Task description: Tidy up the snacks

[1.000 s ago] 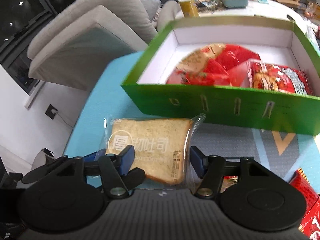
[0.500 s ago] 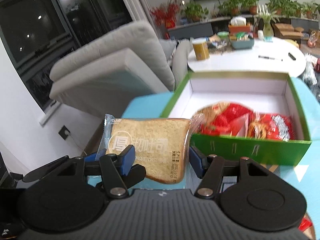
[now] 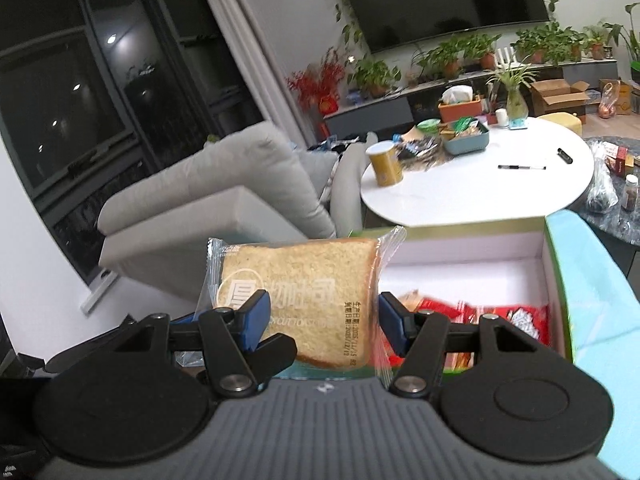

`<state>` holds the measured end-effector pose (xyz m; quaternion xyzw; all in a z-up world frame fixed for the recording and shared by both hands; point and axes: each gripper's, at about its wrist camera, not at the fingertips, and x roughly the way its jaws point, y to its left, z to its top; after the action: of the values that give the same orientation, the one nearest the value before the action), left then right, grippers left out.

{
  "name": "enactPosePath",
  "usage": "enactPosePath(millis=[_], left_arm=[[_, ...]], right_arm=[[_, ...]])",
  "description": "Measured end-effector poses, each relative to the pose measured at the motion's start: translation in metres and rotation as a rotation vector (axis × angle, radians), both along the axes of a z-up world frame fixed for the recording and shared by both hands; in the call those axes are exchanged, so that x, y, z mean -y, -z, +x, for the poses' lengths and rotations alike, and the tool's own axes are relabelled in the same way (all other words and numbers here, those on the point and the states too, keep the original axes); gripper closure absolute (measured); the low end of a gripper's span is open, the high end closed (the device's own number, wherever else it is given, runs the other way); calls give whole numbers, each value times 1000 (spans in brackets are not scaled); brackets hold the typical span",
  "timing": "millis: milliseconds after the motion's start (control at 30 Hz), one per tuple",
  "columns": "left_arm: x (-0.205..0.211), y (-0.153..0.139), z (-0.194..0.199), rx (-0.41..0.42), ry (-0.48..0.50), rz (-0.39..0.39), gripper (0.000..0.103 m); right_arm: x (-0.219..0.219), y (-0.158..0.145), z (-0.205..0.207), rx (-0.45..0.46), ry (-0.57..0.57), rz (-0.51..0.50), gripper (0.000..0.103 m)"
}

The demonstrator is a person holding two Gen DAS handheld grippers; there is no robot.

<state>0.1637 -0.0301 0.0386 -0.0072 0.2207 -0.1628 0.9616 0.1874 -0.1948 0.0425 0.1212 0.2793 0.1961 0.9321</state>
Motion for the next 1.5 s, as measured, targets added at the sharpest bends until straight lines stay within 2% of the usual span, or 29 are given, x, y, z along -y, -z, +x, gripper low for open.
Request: enactPosePath(millis=[233, 833, 1167, 1500], left_arm=[[15, 2, 30, -9, 7, 39, 28], [24, 46, 106, -87, 10, 78, 27], [27, 69, 133, -128, 13, 98, 24], [28, 78, 147, -141, 11, 108, 24]], right_arm=[[13, 3, 28, -11, 24, 25, 45], [20, 38, 90, -112, 68, 29, 45], [17, 57, 110, -164, 81, -8, 45], [15, 66, 121, -187, 96, -13, 45]])
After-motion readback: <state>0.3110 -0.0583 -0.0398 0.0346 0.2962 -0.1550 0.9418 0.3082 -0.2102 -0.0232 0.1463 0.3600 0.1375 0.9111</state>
